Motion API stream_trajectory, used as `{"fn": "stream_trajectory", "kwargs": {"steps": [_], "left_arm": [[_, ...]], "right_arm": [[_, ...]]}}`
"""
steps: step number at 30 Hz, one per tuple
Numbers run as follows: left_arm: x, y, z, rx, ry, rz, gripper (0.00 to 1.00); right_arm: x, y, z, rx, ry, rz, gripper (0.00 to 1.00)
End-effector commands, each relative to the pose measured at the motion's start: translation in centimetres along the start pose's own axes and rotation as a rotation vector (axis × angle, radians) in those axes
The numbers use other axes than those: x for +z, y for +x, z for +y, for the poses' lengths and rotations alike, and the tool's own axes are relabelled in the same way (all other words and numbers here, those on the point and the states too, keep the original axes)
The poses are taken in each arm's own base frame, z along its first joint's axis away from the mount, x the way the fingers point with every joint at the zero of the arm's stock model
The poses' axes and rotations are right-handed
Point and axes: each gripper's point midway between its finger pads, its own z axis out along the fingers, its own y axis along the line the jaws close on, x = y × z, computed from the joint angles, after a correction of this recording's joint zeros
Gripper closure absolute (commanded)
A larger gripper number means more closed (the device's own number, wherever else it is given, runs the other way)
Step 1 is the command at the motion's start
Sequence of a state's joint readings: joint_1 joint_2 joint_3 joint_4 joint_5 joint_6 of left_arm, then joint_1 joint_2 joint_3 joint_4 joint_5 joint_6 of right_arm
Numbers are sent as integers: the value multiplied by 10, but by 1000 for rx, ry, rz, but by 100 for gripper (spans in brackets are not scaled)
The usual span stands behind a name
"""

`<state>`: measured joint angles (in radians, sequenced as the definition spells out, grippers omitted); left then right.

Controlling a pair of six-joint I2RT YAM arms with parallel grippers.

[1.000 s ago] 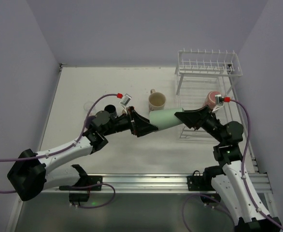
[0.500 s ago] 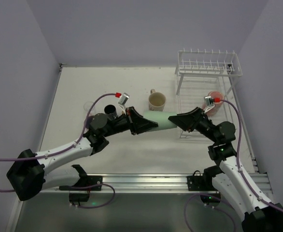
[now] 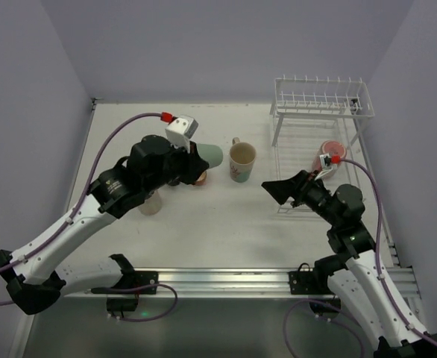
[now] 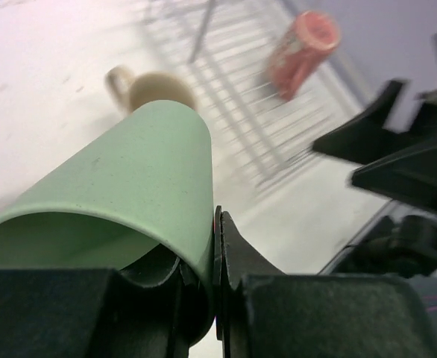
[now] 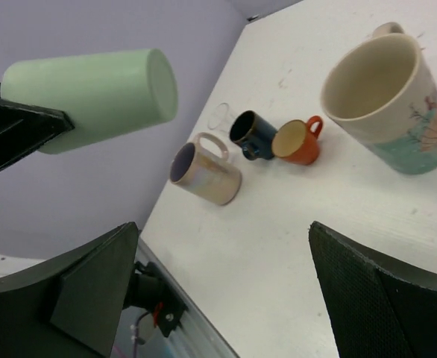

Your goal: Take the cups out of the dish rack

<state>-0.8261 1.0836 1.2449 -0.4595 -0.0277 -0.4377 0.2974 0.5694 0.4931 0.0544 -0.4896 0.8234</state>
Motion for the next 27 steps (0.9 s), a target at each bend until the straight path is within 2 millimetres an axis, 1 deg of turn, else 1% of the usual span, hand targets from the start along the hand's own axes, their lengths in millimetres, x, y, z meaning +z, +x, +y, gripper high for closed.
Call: {"fn": "stream_trajectory", "kwargs": {"steps": [1,2,4,6,7,8,9,13,16,20,21,23,24,26,27], "left_arm": [[-35,88,79,188,-343,422,100],[-36,100,84,191,-359,471,100],[-35,136,90,189,-356,609,100],[-30,156,93,187,-352,669,100],[-30,168,98,192,-360,698,100],[-24,171,101,194,-364,687,100],[-22,179,104,198,-373,711,100],[-12,190,113,218,-400,751,100],[-7,198,119,240,-415,776,100],[1,213,122,240,-401,799,96],[2,218,124,244,-404,816,94],[3,223,127,257,-408,835,88],[3,226,129,262,-412,850,81],[3,226,132,275,-426,856,74],[4,226,133,279,-433,856,69]], "right_arm": [[-11,-8,-26,-100,167,-34,1],[-12,-8,-25,-110,168,-38,1],[-13,-7,-24,-113,166,-31,1],[-14,-7,-23,-121,164,-25,1],[-14,-8,-23,-123,166,-28,1],[-14,-7,-23,-125,164,-27,1],[-14,-6,-24,-126,164,-25,1],[-17,-4,-24,-136,162,-22,1],[-18,-6,-28,-152,187,-32,1],[-18,-5,-31,-155,191,-34,1],[-17,-4,-32,-154,192,-31,1],[-16,-4,-33,-157,196,-28,1],[-16,-5,-34,-160,200,-31,1],[-16,-7,-36,-172,212,-36,1],[-16,-9,-36,-176,215,-42,1]]}}
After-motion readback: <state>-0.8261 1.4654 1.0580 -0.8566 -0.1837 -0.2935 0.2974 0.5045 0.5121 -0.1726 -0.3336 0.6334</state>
